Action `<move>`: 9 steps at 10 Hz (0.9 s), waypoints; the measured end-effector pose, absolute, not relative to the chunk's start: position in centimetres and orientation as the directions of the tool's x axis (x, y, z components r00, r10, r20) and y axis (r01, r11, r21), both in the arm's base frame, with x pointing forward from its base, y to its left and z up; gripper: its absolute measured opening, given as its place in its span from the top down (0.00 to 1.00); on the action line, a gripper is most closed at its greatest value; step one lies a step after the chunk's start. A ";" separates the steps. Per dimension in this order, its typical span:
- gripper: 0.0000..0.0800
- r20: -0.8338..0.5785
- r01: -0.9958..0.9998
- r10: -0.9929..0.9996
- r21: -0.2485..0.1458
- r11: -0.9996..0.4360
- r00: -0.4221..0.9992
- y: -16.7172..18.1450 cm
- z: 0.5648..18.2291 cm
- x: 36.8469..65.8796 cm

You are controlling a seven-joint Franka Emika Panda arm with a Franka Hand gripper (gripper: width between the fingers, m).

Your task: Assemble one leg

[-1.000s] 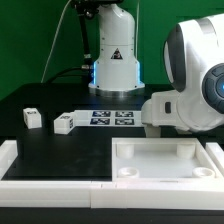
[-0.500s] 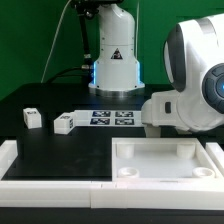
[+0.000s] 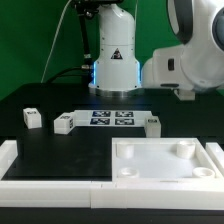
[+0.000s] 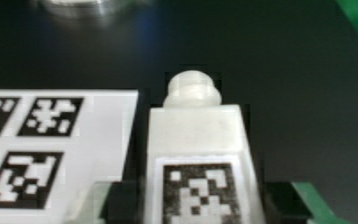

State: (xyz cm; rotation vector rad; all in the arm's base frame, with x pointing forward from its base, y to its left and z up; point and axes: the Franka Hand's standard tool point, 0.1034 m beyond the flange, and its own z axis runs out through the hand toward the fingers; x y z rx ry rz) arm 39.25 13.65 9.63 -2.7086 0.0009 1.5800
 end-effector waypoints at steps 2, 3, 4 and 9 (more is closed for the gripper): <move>0.64 -0.760 -0.020 -0.001 -0.016 -1.000 0.650 14.2 8.5 40.7; 0.64 -0.687 -0.025 -0.005 -0.019 -1.000 0.727 14.2 8.9 40.7; 0.64 -0.644 -0.026 -0.008 -0.019 -0.999 0.765 14.1 9.0 40.5; 0.64 -0.143 -0.101 -0.093 -0.049 -0.994 0.985 12.3 11.3 44.4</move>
Offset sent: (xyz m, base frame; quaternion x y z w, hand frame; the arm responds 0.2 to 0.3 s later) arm 0.0000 0.0000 0.0000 0.0000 0.1790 0.0000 0.9838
